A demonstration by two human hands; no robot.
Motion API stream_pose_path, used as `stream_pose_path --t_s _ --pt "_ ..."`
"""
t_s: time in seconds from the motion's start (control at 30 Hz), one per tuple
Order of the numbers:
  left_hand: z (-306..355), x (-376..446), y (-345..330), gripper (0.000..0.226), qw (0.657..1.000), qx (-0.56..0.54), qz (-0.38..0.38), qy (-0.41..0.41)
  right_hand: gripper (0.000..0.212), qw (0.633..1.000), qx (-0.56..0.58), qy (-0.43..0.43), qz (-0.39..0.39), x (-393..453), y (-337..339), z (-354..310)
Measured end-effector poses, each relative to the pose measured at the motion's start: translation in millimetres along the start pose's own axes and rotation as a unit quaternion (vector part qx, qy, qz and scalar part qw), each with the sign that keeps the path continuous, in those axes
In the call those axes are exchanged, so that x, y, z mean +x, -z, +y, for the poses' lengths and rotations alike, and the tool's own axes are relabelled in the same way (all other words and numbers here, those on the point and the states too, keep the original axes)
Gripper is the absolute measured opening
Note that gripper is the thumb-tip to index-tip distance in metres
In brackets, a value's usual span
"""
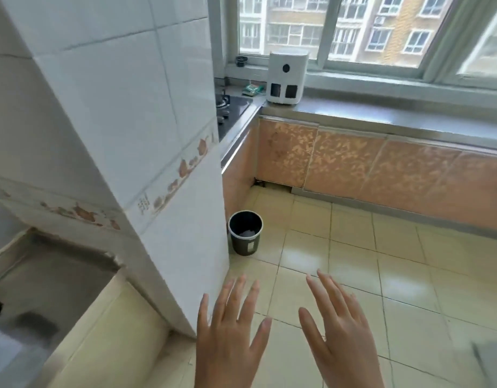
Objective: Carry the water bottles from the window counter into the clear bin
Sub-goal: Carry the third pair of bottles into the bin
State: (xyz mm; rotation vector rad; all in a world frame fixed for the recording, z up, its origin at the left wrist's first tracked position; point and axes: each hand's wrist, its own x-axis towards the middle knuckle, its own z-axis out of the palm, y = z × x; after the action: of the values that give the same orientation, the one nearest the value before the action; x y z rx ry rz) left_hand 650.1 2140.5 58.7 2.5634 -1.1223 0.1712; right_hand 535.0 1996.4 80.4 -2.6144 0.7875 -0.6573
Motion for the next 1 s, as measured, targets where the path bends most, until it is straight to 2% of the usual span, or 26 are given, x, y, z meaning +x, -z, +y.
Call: stream_pose_path --t_s 0.1,0.37,0.77,1.0 --pt "40.8 20.0 -16.9 0.056 0.999 -0.008 -0.015 -0.051 0.056 0.999 -0.015 -0.038 0.033 -4.1 21.5 38.6" --pt "123.8 117.6 -57.9 0.055 0.977 -0.065 0.013 -0.202 0.056 0.982 -0.05 -0.162 0.087 21.3 51.9 120.5" --pt "228.4 313.5 -119.5 0.056 0.93 -0.108 -0.003 -0.351 0.058 0.94 -0.107 -0.297 0.127 141.5 71.5 228.3" --pt "280.0 382.4 -154.7 0.055 0.901 -0.13 -0.003 -0.414 0.056 0.92 -0.11 -0.347 0.144 190.6 71.8 283.5"
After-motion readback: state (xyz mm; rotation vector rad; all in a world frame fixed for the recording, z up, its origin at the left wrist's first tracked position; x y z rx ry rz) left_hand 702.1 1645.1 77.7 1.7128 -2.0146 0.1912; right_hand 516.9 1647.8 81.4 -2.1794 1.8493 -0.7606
